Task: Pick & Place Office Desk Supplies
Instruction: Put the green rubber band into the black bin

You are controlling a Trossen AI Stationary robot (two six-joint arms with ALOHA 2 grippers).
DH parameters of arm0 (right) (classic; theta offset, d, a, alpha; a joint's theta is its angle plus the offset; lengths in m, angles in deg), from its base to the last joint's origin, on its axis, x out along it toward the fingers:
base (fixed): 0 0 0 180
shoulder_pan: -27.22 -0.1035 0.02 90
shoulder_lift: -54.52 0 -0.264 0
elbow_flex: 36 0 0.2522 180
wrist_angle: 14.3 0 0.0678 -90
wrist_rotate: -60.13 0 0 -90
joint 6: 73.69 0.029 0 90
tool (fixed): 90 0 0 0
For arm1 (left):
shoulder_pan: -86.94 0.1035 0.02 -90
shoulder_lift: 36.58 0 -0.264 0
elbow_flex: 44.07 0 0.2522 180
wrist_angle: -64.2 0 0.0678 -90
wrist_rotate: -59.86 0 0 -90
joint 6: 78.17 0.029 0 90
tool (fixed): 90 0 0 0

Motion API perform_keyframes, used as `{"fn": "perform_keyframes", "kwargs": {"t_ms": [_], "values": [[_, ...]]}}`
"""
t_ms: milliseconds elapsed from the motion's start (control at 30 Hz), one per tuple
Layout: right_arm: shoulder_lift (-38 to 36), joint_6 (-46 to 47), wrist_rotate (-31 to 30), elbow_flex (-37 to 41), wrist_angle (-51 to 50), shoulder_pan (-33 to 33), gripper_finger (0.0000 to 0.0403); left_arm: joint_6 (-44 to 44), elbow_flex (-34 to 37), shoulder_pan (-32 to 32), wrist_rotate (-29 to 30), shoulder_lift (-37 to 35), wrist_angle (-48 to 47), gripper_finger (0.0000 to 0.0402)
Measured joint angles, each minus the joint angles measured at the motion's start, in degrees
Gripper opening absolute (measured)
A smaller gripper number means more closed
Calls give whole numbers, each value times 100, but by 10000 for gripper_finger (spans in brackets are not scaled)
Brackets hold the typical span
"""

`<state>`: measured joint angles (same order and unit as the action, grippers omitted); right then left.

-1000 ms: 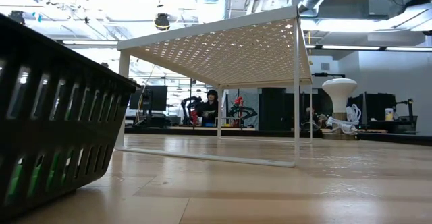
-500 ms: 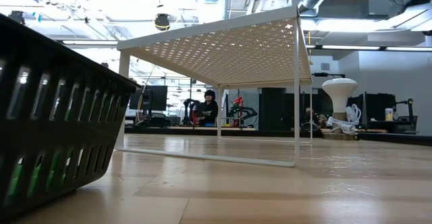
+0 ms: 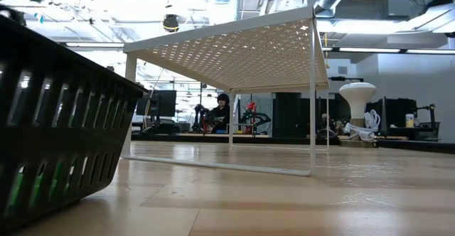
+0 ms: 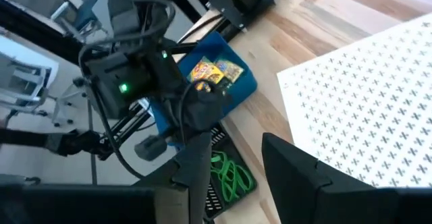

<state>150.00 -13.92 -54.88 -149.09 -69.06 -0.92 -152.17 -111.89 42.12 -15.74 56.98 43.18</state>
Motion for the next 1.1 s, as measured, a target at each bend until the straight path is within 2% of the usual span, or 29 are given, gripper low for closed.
{"fn": "perform_keyframes", "kwargs": {"t_ms": [133, 333, 467, 567, 900, 1100], "values": [[0, 231, -273, 0, -120, -163, 130, -43, 0, -17, -321, 291, 72, 0], [0, 361, -454, 0, -194, -272, 130, -88, -2, -17, -335, 312, 52, 3], [0, 371, -517, 0, -194, -325, 130, -97, -2, -17, -411, 312, 50, 20], [0, 369, -532, 0, -194, -342, 130, -107, -2, -9, -455, 310, 59, 50], [0, 359, -620, 0, -424, -372, 130, -105, -2, -7, -528, 308, -72, 191], [0, 369, -619, -2, -463, -372, 130, -106, -2, -4, -762, 275, -50, 247]]}}
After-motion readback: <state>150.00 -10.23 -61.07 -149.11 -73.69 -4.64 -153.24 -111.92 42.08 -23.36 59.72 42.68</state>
